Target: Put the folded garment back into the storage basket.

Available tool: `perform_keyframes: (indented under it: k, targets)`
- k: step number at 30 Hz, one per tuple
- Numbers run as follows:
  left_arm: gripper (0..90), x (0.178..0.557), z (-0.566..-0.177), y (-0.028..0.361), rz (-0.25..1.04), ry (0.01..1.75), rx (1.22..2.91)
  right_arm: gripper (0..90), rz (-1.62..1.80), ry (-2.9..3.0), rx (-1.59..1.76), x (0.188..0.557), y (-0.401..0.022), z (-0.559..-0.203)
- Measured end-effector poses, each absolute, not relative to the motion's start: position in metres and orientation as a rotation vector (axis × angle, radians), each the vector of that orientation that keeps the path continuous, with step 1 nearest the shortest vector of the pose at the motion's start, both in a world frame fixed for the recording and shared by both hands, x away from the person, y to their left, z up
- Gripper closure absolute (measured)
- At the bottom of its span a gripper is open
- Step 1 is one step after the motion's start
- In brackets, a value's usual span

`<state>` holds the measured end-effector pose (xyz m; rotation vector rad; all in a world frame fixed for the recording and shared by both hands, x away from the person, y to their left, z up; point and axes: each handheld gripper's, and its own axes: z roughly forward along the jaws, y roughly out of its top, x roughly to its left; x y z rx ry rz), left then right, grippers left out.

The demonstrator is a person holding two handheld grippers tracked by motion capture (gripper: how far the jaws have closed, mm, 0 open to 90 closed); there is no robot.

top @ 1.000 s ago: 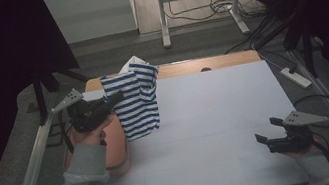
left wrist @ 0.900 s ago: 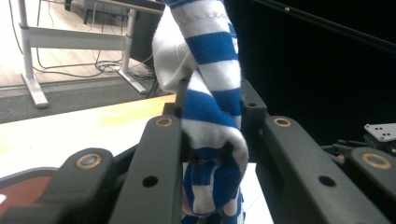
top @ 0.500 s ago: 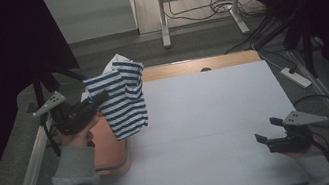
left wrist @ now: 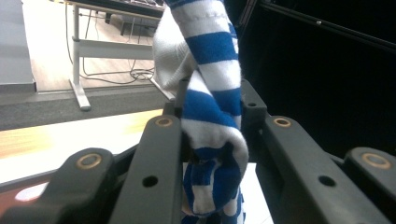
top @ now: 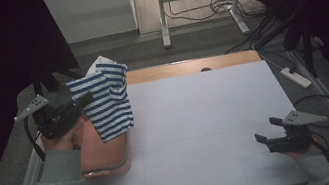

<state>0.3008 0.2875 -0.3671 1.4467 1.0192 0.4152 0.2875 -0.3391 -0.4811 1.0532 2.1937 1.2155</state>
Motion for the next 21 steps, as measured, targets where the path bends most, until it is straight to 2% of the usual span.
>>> perform_keyframes:
  k: [21]
  targets:
    - [75.4,0.291,-0.381,0.307,0.407,1.064,1.469,16.5,1.211,2.192,1.058,0.287,-0.340,-0.481]
